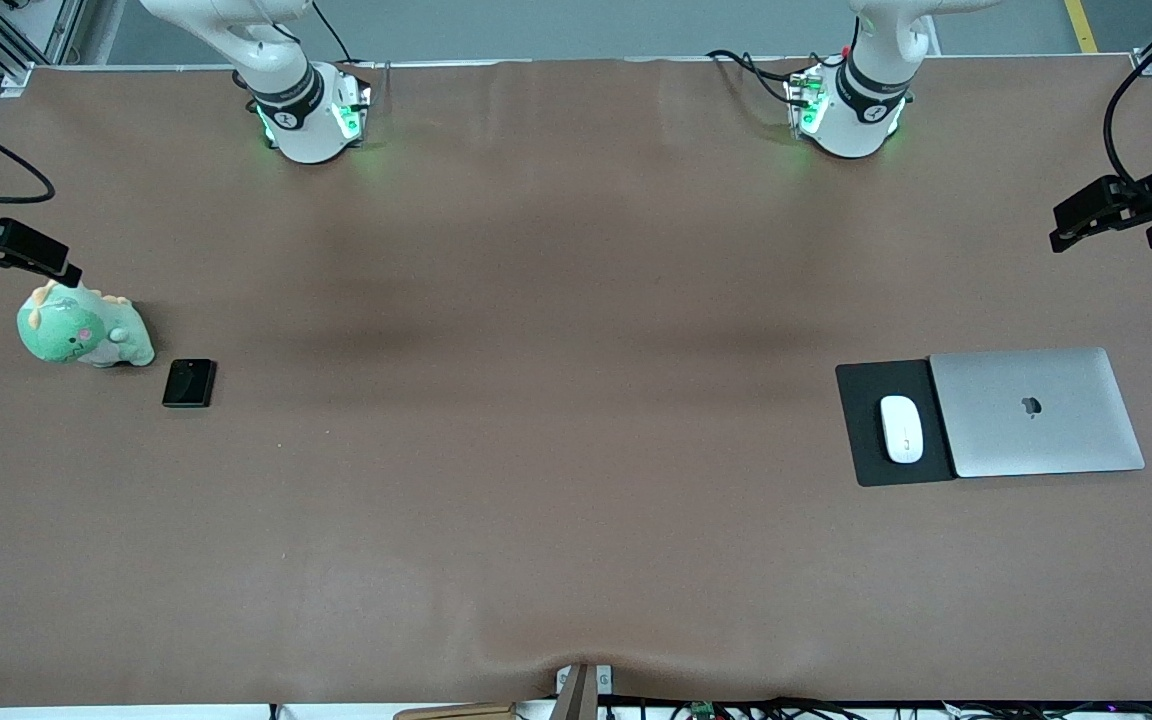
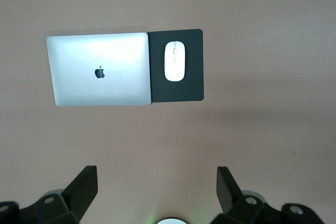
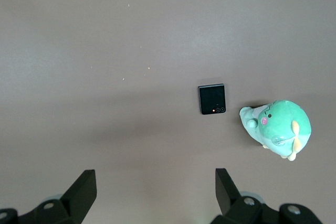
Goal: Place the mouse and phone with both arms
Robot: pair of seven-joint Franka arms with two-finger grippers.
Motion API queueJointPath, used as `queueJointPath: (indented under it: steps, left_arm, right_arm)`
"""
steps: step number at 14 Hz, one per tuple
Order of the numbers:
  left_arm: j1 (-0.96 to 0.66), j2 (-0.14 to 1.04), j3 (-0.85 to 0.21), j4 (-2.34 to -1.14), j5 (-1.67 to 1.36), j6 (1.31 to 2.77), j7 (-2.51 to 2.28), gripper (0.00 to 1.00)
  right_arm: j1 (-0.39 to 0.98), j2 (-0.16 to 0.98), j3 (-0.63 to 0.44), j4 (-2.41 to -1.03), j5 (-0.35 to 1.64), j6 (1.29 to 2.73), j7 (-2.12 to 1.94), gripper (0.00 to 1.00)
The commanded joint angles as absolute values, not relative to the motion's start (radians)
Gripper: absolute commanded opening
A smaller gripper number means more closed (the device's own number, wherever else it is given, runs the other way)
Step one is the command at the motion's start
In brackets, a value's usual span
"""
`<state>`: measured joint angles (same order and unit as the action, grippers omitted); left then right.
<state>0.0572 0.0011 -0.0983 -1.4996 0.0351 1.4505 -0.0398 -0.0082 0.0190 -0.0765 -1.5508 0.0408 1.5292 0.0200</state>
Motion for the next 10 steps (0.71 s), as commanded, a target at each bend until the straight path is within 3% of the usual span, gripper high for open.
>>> queueJointPath:
  steps: [1, 10]
  left_arm:
    - [0.061, 0.008, -0.101, -1.476, 0.032, 1.430, -0.044, 1.00]
    - [0.072, 0.053, -0.101, -1.488, 0.040, 1.460, -0.054, 1.00]
  right_arm:
    - [-0.003, 0.008, -0.077, -1.548, 0.028, 1.528, 0.023, 1.00]
    - [-0.003, 0.009, -0.077, -1.548, 0.029, 1.537, 0.025, 1.00]
